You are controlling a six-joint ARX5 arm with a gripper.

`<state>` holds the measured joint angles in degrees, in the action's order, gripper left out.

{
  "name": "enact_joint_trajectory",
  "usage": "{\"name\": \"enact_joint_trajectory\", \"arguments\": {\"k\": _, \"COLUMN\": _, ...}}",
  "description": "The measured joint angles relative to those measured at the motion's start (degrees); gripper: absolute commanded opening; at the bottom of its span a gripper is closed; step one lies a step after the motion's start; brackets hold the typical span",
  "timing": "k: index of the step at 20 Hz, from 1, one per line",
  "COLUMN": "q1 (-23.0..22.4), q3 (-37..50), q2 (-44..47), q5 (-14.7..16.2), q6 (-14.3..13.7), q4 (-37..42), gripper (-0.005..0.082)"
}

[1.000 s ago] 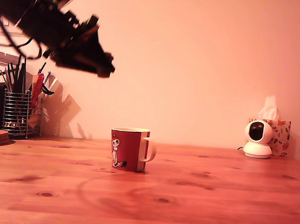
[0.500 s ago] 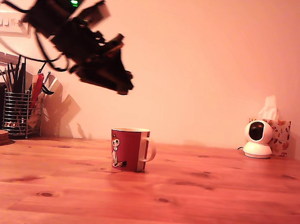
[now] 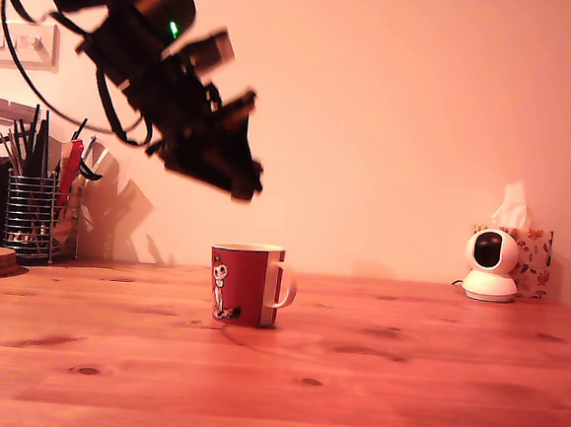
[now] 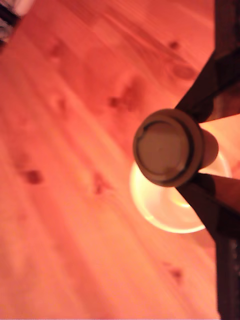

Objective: Pick up the coffee capsules on the table and drop them inside the coffee cup

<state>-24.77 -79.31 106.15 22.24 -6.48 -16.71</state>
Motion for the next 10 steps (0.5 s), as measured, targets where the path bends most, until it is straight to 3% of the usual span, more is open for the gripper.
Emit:
{"name": "enact_joint_trajectory", "arguments": {"k": 7, "q1": -0.35, "q3": 0.00, "q2": 1.70, "q5": -1.79, "q6": -2.12, "q4": 0.07, "gripper": 0.0182}}
{"name": "enact_joint_trajectory", "arguments": {"k": 10, "q1": -0.35, "q3": 0.00, "q2": 1.97, "q5": -1.79, "q6": -2.43, "q4": 0.33, "gripper": 0.0233}}
